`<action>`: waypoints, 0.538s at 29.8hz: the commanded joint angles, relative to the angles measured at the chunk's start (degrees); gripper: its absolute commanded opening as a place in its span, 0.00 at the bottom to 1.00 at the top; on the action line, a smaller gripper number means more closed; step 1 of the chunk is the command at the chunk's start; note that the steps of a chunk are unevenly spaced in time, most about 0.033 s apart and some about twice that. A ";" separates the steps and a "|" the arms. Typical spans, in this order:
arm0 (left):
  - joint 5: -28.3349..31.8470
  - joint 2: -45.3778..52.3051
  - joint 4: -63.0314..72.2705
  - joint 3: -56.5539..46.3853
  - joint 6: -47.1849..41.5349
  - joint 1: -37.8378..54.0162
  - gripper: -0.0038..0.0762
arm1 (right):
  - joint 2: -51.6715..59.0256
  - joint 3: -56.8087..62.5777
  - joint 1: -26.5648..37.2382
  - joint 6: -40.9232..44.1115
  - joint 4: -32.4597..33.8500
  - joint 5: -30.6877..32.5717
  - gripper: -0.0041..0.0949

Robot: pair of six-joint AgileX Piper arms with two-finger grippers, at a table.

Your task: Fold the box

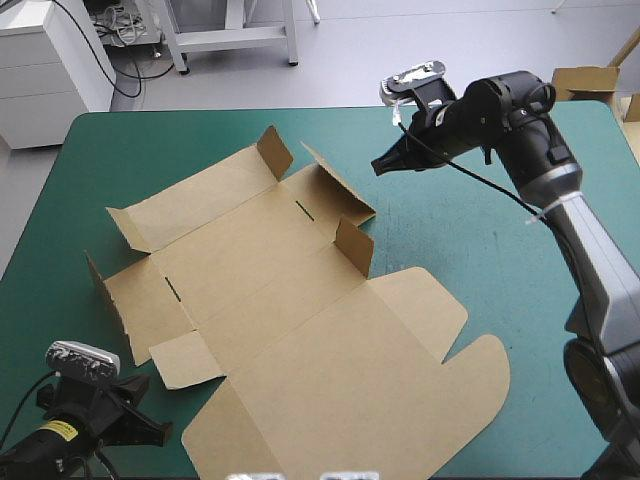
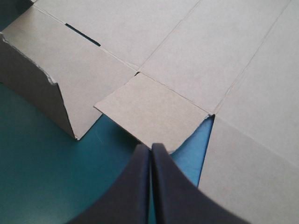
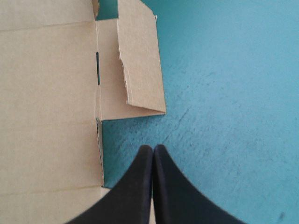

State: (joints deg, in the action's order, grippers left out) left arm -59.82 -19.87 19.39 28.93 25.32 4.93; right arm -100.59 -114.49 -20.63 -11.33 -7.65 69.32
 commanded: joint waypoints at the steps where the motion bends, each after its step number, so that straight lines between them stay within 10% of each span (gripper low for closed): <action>1: 2.67 -0.66 1.83 1.66 0.04 -0.02 0.04 | 7.31 4.37 0.31 -1.32 -0.14 -2.23 0.02; 16: 2.67 -0.66 1.83 1.66 0.04 -0.02 0.04 | 13.34 17.40 0.31 -3.12 -3.18 -2.23 0.02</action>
State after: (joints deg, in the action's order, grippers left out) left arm -59.82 -19.87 19.39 28.93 25.32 4.93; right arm -89.93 -95.77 -20.57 -12.75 -8.79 69.27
